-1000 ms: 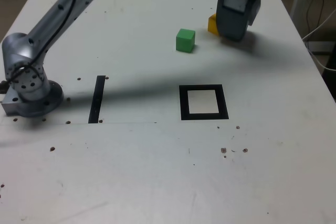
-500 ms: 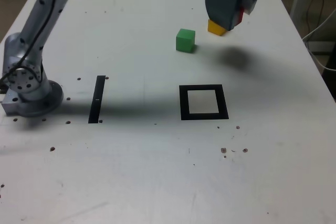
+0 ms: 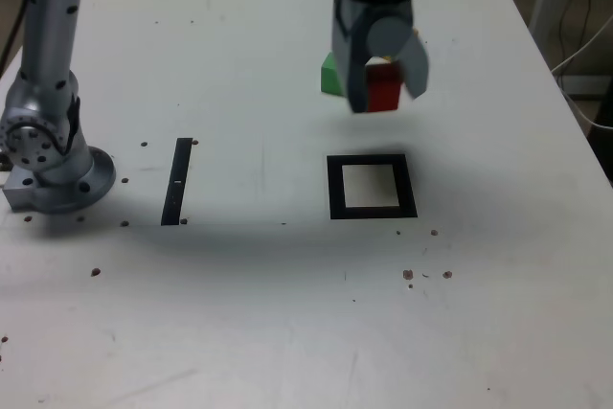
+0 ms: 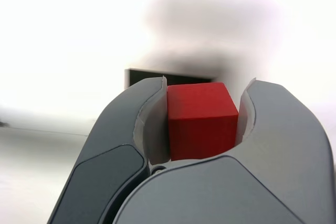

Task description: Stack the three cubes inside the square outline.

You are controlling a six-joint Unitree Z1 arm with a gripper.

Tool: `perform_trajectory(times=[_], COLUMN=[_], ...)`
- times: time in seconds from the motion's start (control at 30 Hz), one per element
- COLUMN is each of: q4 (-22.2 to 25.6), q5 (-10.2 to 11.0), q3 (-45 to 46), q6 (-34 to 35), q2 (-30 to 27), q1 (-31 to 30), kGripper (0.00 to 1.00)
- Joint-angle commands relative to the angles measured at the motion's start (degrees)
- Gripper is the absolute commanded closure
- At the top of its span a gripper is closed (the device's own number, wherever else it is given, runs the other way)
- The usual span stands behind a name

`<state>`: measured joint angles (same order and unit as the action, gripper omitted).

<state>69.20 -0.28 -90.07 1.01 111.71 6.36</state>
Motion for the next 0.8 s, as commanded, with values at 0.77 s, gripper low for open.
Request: perform_trajectory(times=[0.77], q4=[-13.37], q5=[-0.41], q3=[13.53], q6=[-0.65], q2=[0.29], q1=[-7.59], kGripper=[0.76])
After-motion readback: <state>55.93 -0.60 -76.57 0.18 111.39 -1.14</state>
